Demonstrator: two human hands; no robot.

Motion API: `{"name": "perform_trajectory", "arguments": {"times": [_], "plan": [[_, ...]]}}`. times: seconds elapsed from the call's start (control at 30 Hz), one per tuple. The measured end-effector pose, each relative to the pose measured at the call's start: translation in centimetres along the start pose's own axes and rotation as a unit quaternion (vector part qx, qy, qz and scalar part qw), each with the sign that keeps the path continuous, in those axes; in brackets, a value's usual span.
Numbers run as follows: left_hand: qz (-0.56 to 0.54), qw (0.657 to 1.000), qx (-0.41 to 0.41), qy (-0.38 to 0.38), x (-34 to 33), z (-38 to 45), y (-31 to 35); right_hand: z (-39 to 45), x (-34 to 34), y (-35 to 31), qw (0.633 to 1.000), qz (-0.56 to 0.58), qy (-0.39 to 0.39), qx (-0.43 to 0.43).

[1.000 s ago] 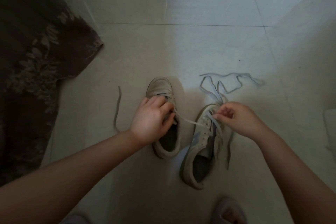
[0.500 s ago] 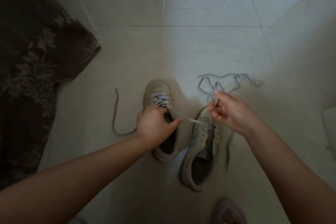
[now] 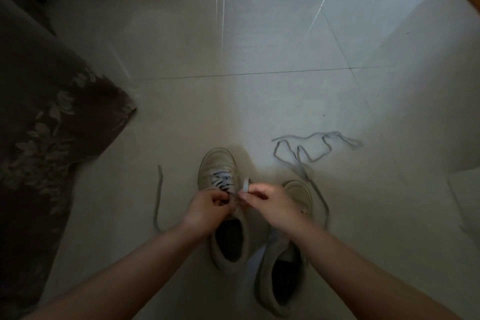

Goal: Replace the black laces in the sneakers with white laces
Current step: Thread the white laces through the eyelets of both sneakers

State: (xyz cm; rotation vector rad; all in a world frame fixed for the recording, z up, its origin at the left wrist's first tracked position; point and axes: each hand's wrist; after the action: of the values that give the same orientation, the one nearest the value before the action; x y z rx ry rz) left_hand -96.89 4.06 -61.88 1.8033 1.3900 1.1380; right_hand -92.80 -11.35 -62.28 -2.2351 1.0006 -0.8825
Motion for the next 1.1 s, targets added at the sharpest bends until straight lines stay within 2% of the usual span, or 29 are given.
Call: {"name": "perform_trajectory", "arguments": {"times": [0.17,0.23,0.3,0.37,0.5,0.67,0.8,1.03,1.1], "plan": [[0.001,1.000,-0.004,-0.006,0.0,0.1,-0.3,0.4,0.2,0.3,0.979,0.045,0.157,0.123],[0.002,1.000,-0.016,-0.001,-0.1,0.1,-0.5,0.6,0.7,0.0,0.969,0.058,0.187,0.151],[0.012,0.999,-0.035,0.010,-0.2,0.0,-0.7,0.9,1.3,-0.2,0.969,0.044,0.174,0.171],[0.006,0.999,-0.041,0.017,-0.3,-0.1,-0.8,1.0,1.4,-0.4,0.974,0.027,0.116,0.191],[0.001,0.999,-0.038,0.006,-0.1,-0.1,-0.6,0.5,0.8,0.1,0.993,0.020,-0.005,0.117],[0.047,0.997,-0.060,-0.026,0.5,0.1,-0.7,0.2,0.9,0.9,0.993,0.041,0.005,0.108],[0.035,0.997,-0.056,-0.033,0.6,0.1,-0.8,0.1,0.7,1.1,0.995,0.021,0.002,0.101],[0.008,0.995,-0.070,-0.073,1.3,-0.2,-0.7,0.0,0.0,1.0,0.992,-0.032,0.045,0.109],[0.018,0.992,-0.099,-0.078,1.6,-0.3,-1.1,-0.1,-0.4,0.8,0.992,-0.030,0.049,0.112]]}}
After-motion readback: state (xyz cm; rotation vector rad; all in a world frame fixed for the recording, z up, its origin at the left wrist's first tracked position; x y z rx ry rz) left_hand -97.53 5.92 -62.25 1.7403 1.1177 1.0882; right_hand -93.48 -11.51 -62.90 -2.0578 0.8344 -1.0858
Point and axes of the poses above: each hand's wrist, its own z-axis towards the middle knuckle, its own x-axis out of the back of the hand, y = z × x, and after that the axes turned 9 degrees about -x, right-handed
